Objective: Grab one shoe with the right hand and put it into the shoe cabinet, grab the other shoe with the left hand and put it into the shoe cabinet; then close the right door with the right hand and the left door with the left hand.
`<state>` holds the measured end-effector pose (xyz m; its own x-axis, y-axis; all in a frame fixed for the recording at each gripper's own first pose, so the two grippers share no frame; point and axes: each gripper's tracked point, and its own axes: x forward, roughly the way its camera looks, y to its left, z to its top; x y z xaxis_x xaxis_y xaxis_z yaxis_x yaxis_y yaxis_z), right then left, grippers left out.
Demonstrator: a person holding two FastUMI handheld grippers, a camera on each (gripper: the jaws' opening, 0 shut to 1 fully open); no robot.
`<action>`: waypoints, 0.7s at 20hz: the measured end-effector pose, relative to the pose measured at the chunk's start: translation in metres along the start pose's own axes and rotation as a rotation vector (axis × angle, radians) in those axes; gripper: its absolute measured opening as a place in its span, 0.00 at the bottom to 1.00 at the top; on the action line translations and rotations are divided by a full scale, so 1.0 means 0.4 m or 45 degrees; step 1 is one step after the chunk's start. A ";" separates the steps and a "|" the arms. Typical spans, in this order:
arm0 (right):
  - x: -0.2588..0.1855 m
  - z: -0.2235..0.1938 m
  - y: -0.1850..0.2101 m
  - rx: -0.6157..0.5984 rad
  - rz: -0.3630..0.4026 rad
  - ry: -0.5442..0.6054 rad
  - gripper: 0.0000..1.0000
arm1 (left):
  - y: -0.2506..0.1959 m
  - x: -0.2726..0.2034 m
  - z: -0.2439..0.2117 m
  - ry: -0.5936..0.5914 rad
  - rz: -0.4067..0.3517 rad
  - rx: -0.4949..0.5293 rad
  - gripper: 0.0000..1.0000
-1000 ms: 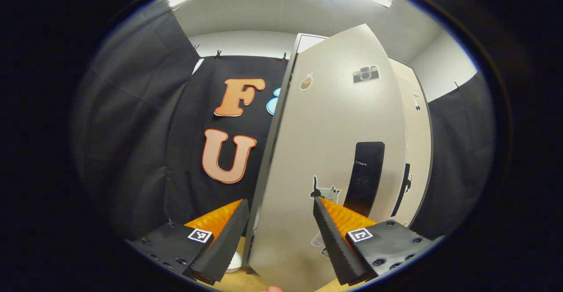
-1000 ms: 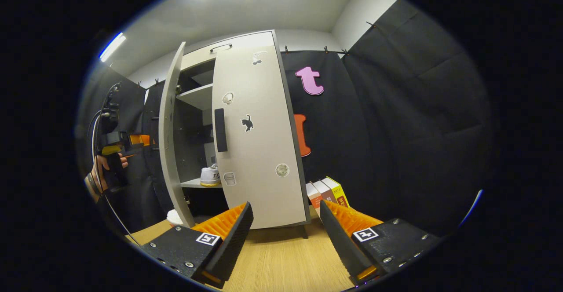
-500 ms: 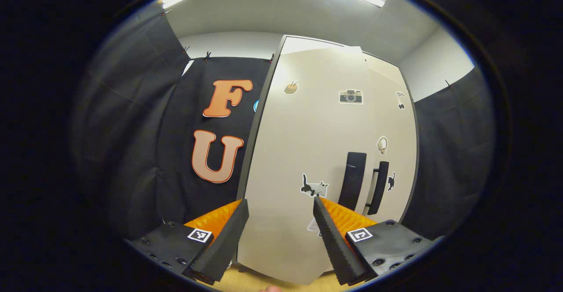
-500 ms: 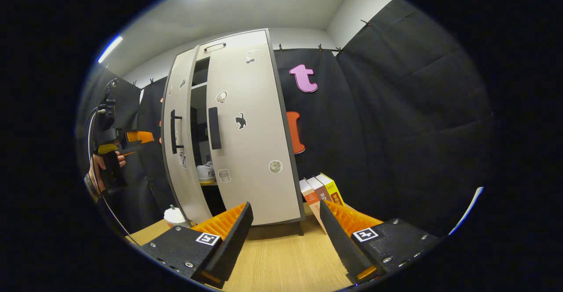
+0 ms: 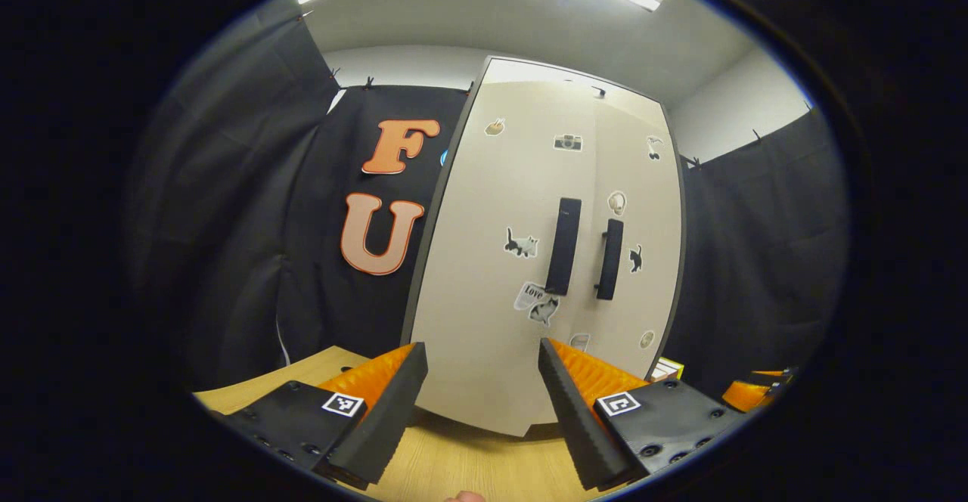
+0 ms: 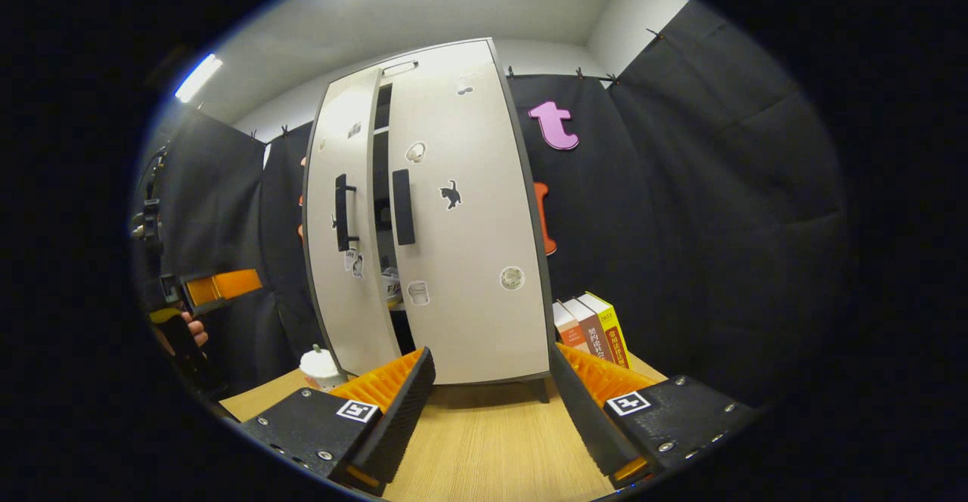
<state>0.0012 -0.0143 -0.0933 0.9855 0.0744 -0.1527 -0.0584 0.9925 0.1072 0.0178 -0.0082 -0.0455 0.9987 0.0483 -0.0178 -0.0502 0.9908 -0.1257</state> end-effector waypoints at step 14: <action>-0.024 0.103 0.058 0.008 -0.003 -0.125 0.94 | 0.059 -0.060 -0.054 0.034 0.083 -0.002 0.96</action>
<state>-0.0030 0.0039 -0.0490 0.9965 0.0617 -0.0557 -0.0551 0.9920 0.1134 -0.0078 0.0115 -0.0693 0.9927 0.1090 -0.0524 -0.1148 0.9855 -0.1251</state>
